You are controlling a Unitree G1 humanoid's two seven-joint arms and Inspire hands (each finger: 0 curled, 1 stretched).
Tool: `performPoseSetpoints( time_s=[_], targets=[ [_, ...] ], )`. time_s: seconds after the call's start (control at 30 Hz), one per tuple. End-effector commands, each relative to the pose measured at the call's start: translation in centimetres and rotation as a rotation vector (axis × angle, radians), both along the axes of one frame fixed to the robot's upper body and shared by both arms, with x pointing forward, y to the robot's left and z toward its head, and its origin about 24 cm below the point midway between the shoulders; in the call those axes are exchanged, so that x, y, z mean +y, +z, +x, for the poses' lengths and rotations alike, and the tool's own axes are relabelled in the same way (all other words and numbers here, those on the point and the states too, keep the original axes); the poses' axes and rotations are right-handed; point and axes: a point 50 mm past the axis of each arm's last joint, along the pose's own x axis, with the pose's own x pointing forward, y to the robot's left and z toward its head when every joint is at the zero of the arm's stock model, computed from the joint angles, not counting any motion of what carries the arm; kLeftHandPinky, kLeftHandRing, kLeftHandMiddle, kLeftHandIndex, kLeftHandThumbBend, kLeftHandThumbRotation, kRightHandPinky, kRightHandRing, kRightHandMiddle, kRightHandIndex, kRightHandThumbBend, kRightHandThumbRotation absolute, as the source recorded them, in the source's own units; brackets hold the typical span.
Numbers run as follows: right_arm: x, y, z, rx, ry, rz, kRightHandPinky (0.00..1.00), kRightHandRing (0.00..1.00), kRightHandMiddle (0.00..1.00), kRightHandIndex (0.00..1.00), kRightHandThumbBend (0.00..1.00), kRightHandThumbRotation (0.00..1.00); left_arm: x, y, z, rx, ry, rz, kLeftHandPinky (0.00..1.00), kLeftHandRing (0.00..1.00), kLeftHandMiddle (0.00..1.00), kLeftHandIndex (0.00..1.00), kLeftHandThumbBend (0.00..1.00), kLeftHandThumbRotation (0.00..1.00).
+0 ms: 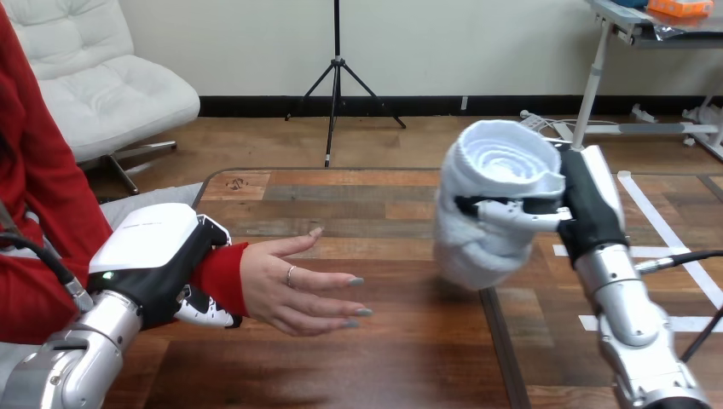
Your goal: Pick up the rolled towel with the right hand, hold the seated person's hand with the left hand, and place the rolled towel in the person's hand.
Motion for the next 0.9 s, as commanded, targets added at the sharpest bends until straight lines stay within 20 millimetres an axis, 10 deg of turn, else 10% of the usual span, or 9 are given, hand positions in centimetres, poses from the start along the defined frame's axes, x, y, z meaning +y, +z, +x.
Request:
performPoseSetpoints(
  time_s=[0.0,0.87],
  targets=[
    [2.3,5.4,2.3,-0.191,0.04,0.014,0.33,0.37,0.42,0.43,0.79,0.0,-2.0,4.9,2.5,-0.222,-0.087,-0.06,0.25,0.3,0.35,0.35,0.71,0.0],
    [7.1,6.3,2.5,-0.224,0.181,0.052,0.31,0.35,0.4,0.42,0.78,0.0,-3.5,6.6,3.5,-0.287,-0.113,-0.098,0.26,0.31,0.36,0.36,0.76,0.0]
  ],
)
